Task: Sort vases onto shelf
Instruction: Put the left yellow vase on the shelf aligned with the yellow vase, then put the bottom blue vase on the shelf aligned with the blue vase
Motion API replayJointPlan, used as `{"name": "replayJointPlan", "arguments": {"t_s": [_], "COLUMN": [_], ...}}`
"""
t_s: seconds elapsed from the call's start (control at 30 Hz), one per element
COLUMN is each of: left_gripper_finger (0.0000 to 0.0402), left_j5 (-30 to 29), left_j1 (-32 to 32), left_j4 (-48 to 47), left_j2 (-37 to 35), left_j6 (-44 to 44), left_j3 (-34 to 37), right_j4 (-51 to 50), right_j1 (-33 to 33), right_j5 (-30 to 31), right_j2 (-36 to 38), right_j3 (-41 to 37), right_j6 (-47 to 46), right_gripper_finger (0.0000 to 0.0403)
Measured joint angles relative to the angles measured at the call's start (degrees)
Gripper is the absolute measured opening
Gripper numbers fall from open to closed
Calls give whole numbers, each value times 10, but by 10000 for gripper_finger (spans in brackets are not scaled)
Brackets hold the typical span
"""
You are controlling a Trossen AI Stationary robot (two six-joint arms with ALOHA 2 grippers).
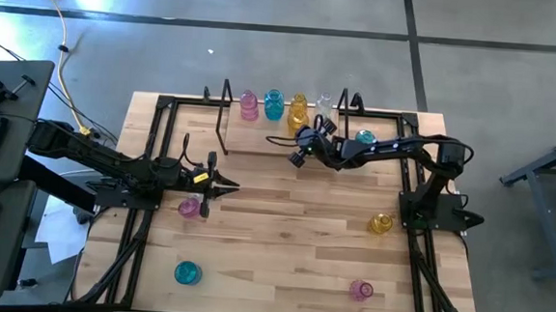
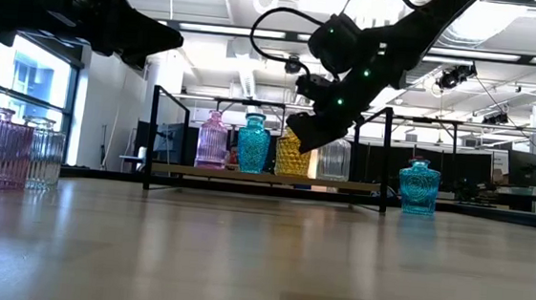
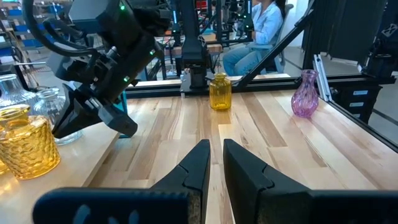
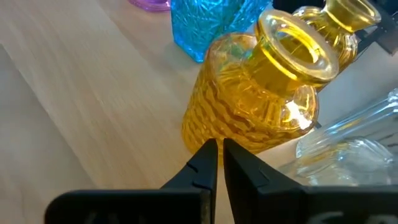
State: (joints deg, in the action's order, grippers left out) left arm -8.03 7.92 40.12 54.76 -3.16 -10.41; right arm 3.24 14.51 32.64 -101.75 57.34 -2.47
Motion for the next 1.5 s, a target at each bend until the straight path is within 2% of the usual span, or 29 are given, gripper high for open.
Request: {"name": "replayJointPlan", "arguments": {"t_s": [0.27,0.57,0.77,0.83,1.0,1.1,1.17,1.27,1.4,1.5], "left_gripper_finger": [35,35,35,35,35,35,35,35,35,35], "left_j5": [0,0,0,6,74,130,168,193,138,124], "left_j1": [0,0,0,0,0,0,2,28,93,149], "left_j4": [-1,-16,-33,-39,-49,-56,-96,-249,-465,-572], "left_j2": [0,0,0,0,0,0,0,0,13,26], "left_j6": [1,1,1,4,12,10,12,15,16,48], "left_j3": [0,0,0,0,0,-3,-24,-91,-201,-270], "right_j4": [-37,-58,-35,41,326,470,530,569,571,572], "right_j1": [-56,-206,-284,-292,-278,-272,-271,-270,-269,-269], "right_j5": [1,-1,-3,-28,-188,-223,-222,-216,-210,-209], "right_j2": [9,18,17,17,16,16,16,16,16,16], "right_j3": [0,-1,-3,-29,-153,-219,-251,-279,-287,-287], "right_j6": [25,45,41,60,100,104,104,94,75,76], "right_gripper_finger": [16,16,16,16,16,16,16,16,16,16]}}
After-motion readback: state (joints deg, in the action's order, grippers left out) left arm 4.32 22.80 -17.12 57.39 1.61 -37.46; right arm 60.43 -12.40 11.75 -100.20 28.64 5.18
